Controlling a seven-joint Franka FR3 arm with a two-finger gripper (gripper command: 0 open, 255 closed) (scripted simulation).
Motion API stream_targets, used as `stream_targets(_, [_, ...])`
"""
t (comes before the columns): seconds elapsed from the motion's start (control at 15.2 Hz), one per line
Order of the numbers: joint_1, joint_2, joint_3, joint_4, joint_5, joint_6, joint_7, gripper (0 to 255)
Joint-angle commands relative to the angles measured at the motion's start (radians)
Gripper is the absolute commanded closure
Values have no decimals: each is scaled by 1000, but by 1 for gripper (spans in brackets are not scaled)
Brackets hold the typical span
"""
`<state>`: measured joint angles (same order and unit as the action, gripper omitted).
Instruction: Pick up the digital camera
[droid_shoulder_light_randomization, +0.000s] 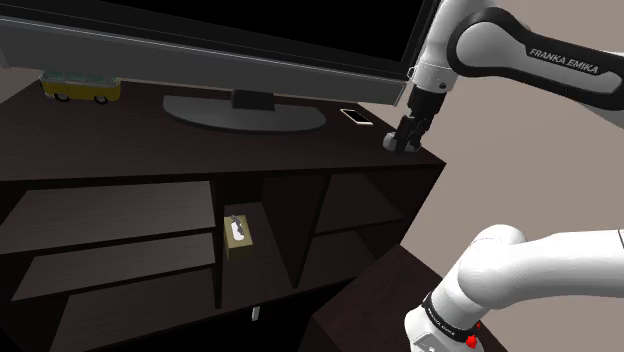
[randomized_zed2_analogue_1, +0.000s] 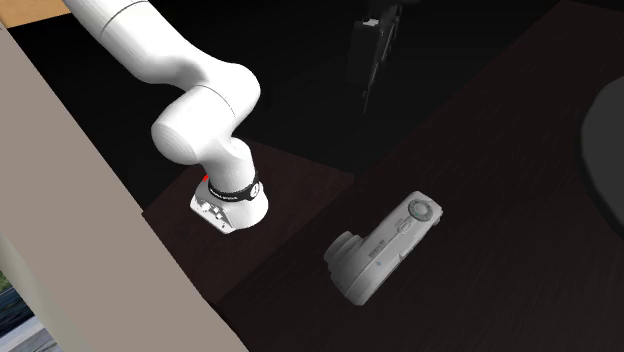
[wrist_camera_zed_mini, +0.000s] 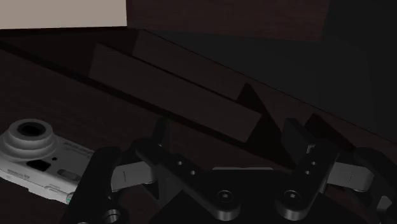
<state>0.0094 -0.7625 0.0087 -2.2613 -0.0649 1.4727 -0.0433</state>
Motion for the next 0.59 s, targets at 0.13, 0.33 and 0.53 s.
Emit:
stream_targets(0.13, [13, 9, -63, 7, -40, 5, -125, 0])
stream_targets(0.33, [34, 40, -156, 33, -95, 18, -310, 0])
stream_targets(0.53, [60, 93, -248, 78, -141, 35, -495, 0])
